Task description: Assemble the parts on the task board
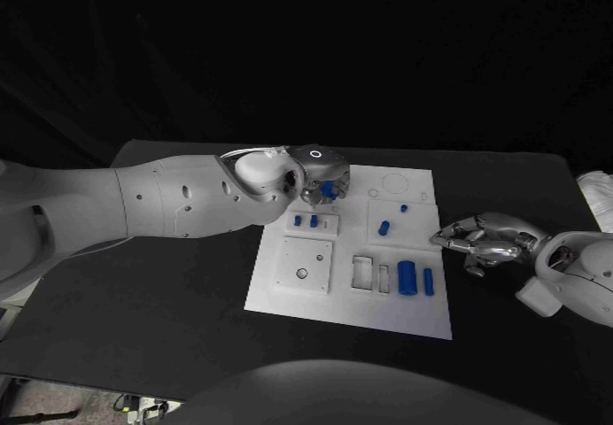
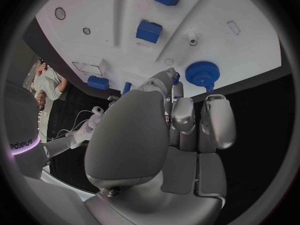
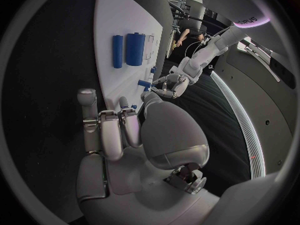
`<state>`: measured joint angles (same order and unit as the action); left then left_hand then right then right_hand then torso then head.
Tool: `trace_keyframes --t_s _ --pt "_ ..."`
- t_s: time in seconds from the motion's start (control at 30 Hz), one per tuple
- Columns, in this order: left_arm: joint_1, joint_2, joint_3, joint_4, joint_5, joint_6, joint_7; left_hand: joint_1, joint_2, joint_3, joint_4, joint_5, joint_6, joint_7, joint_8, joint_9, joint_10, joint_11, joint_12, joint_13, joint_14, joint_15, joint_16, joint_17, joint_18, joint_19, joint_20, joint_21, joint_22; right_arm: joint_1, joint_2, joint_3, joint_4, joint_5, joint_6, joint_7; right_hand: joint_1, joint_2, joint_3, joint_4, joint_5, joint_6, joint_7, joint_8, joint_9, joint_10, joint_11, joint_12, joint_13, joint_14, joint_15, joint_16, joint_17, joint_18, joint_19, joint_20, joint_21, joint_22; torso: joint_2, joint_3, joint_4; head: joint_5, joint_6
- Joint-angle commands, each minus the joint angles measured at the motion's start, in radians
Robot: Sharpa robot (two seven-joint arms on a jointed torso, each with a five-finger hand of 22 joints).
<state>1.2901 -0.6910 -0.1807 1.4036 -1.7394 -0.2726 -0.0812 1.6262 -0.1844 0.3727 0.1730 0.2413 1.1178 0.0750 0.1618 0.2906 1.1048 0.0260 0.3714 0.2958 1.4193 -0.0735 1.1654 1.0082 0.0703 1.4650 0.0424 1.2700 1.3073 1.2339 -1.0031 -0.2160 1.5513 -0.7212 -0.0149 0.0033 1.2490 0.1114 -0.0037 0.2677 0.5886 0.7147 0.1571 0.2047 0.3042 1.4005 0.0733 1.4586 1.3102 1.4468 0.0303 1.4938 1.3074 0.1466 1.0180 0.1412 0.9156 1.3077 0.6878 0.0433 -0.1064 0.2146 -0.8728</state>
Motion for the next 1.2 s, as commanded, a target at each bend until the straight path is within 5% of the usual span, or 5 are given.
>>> trace_keyframes --t_s 0.03,0.27,0.5,0.73,1.2 --pt "0.015 -0.031 0.006 0.035 -0.005 -0.013 -0.007 -0.014 0.002 0.001 0.002 -0.014 0.012 0.0 0.005 -0.001 0.024 -0.013 -0.007 0.002 0.008 0.001 -0.002 -0.004 -0.006 -0.001 -0.004 -0.004 0.178 -0.002 -0.004 -0.002 0.008 -0.004 0.015 -0.009 0.006 -0.006 0.006 -0.002 0.005 0.006 0.0 0.001 0.001 -0.008 0.002 -0.004 0.146 -0.008 -0.001 -0.006 0.16 0.003 -0.002 0.001 -0.004 0.054 -0.002 0.004 0.0013 0.002 0.0" --pt "0.03 -0.095 0.008 0.086 -0.006 0.017 -0.019 -0.024 0.004 0.001 0.01 -0.024 0.031 -0.001 0.01 -0.001 0.043 -0.016 -0.013 -0.003 0.011 0.0 -0.005 -0.009 -0.006 -0.001 -0.004 -0.006 0.178 -0.002 -0.01 -0.002 0.015 -0.004 0.016 -0.012 0.006 -0.006 0.006 -0.001 0.005 0.006 0.0 0.001 0.001 -0.009 0.002 -0.005 0.146 -0.009 0.0 -0.007 0.16 0.003 -0.002 0.001 -0.005 0.054 -0.005 0.0073 0.0061 -0.001 0.0" --pt "0.032 -0.13 -0.002 0.106 0.007 0.064 -0.039 -0.031 0.002 0.001 0.015 -0.025 0.03 -0.001 0.005 -0.004 0.043 -0.016 -0.024 -0.008 0.009 0.001 -0.009 -0.016 -0.005 -0.002 -0.004 -0.011 0.177 -0.002 -0.013 -0.002 0.018 -0.002 0.02 -0.015 0.006 -0.006 0.006 -0.001 0.005 0.006 0.0 0.001 0.001 -0.01 0.002 -0.005 0.145 -0.01 0.0 -0.007 0.159 0.004 -0.003 0.001 -0.006 0.053 -0.007 0.0084 0.0107 -0.003 0.0" --pt "0.03 -0.127 -0.008 0.091 0.017 0.066 -0.053 -0.033 0.0 0.002 0.018 -0.029 0.025 -0.001 -0.002 -0.008 0.041 -0.015 -0.034 -0.013 0.007 0.001 -0.014 -0.022 -0.004 -0.004 -0.004 -0.016 0.175 -0.004 -0.005 -0.002 0.01 -0.002 0.019 -0.011 0.006 -0.006 0.006 -0.001 0.005 0.006 0.0 0.001 0.001 -0.01 0.002 -0.005 0.145 -0.01 0.0 -0.007 0.159 0.004 -0.003 0.001 -0.007 0.053 -0.01 0.006 0.0125 0.003 0.0" --pt "0.012 -0.092 -0.019 0.05 0.02 0.057 -0.041 -0.029 0.0 0.006 0.017 -0.031 0.019 0.0 -0.009 -0.011 0.038 -0.013 -0.046 -0.019 0.007 0.001 -0.015 -0.025 -0.004 -0.005 -0.004 -0.02 0.175 -0.007 -0.006 -0.002 0.009 -0.001 0.012 0.004 0.006 -0.006 0.007 -0.001 0.005 0.006 -0.001 0.001 0.001 -0.009 0.002 -0.004 0.146 -0.009 0.0 -0.007 0.159 0.003 -0.002 0.001 -0.006 0.054 -0.007 0.0082 0.0114 0.001 0.0"
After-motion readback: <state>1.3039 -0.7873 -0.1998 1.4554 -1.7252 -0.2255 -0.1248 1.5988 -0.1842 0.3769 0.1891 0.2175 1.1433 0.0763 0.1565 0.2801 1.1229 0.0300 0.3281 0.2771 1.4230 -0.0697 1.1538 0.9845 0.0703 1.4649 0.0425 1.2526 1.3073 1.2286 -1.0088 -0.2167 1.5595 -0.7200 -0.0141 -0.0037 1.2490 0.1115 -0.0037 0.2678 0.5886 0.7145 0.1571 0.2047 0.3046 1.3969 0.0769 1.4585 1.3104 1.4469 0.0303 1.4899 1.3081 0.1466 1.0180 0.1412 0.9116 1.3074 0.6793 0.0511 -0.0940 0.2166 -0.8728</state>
